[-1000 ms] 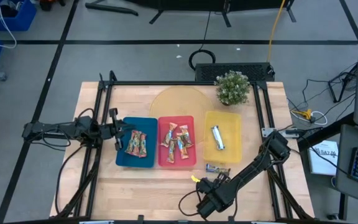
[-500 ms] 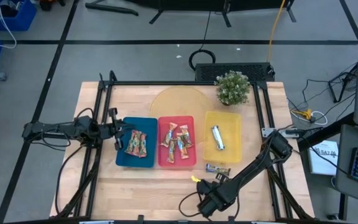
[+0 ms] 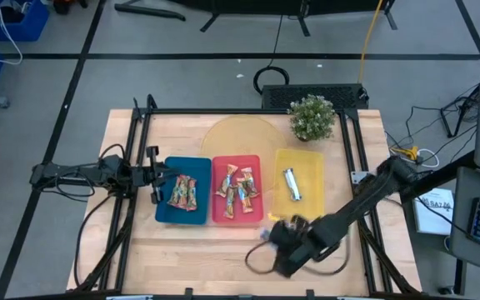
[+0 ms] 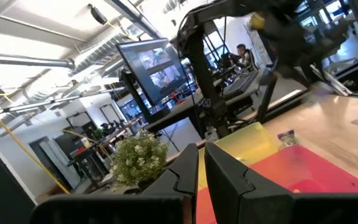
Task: Pick and place Granola Bars by type
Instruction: Put the blue granola bar into the yellow bin
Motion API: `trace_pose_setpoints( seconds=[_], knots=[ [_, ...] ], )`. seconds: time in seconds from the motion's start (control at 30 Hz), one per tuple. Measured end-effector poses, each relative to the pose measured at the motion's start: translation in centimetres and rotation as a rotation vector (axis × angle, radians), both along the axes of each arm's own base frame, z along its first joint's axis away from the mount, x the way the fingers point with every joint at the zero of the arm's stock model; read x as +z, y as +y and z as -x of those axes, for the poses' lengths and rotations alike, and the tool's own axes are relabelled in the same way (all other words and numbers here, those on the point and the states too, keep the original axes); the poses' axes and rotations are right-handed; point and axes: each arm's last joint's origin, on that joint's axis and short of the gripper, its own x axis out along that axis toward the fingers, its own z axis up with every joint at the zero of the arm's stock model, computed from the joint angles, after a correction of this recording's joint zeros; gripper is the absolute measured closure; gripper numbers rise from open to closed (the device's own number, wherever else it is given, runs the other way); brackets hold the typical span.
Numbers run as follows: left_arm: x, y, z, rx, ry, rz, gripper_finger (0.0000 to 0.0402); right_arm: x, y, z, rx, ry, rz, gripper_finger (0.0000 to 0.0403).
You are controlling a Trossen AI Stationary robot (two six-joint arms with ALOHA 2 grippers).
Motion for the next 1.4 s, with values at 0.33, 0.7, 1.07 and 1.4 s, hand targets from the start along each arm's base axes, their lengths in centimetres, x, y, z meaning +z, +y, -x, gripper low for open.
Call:
trace_pose_setpoints(
  seconds=[0.33, 0.7, 1.07, 1.4],
  knots=[
    [0.0, 0.0, 0.0, -0.008, 0.0, 0.021, 0.0364, 7.4, -9.5, 4.8, -0.532, -0.145, 0.323, 0.0333],
    [-0.1, 0.0, 0.0, -0.011, 0.013, 0.076, 0.0364, 6.9, -15.1, 3.6, -0.742, 0.107, 0.179, 0.0343],
    [-0.1, 0.0, 0.0, -0.015, 0.013, 0.098, 0.0364, -0.2, -18.9, 3.5, -0.916, 0.299, 0.045, 0.0348],
    [-0.6, 0.0, -0.1, -0.008, 0.062, 0.074, 0.0364, -6.8, -21.7, 3.0, -0.919, 0.164, -0.142, 0.0349]
  ],
)
